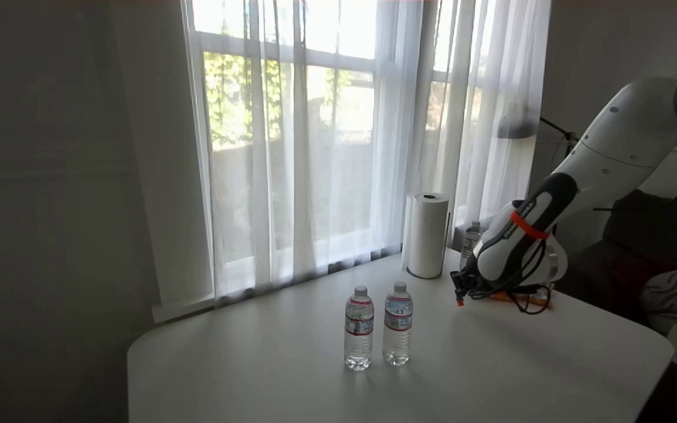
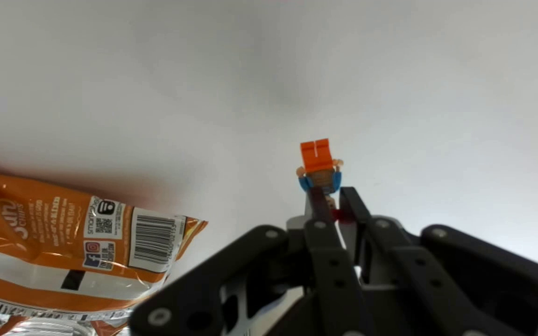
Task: Pick up the small orange toy and place it standing right side up on the table
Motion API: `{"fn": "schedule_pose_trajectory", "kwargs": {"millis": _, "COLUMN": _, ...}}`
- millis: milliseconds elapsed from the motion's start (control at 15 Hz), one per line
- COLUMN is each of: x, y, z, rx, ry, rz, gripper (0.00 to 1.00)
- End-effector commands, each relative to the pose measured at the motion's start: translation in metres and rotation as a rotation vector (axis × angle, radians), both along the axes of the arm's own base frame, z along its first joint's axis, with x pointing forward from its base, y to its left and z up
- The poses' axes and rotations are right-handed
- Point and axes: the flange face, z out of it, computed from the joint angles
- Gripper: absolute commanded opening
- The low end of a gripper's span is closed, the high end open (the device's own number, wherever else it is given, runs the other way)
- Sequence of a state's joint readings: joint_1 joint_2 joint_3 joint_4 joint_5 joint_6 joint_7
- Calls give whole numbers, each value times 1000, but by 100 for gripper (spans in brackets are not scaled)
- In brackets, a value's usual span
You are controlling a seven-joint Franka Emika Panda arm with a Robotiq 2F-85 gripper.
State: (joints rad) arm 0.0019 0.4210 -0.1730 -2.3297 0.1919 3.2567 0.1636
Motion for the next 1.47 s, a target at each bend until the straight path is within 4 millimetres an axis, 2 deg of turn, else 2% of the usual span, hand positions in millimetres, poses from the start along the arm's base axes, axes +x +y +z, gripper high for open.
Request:
{"fn": "schedule_pose_trajectory", "kwargs": {"millis": 0, "x": -11, "y": 2, "z": -12, "rx": -49, "ry": -35, "rz": -14, "gripper": 3}}
{"fn": "schedule_pose_trajectory", "kwargs": {"millis": 467, "x": -17, "y": 17, "z": -21, "rx": -118, "ry": -129, "rz": -7, "gripper": 3}}
{"fn": "schedule_pose_trajectory", "kwargs": {"millis": 800, "x": -20, "y": 22, "z": -34, "rx": -131, "ry": -155, "rz": -31, "gripper": 3}}
{"fn": "schedule_pose_trajectory", "kwargs": {"millis": 1400, "x": -25, "y": 34, "z": -44, "rx": -161, "ry": -232, "rz": -22, "gripper": 3}}
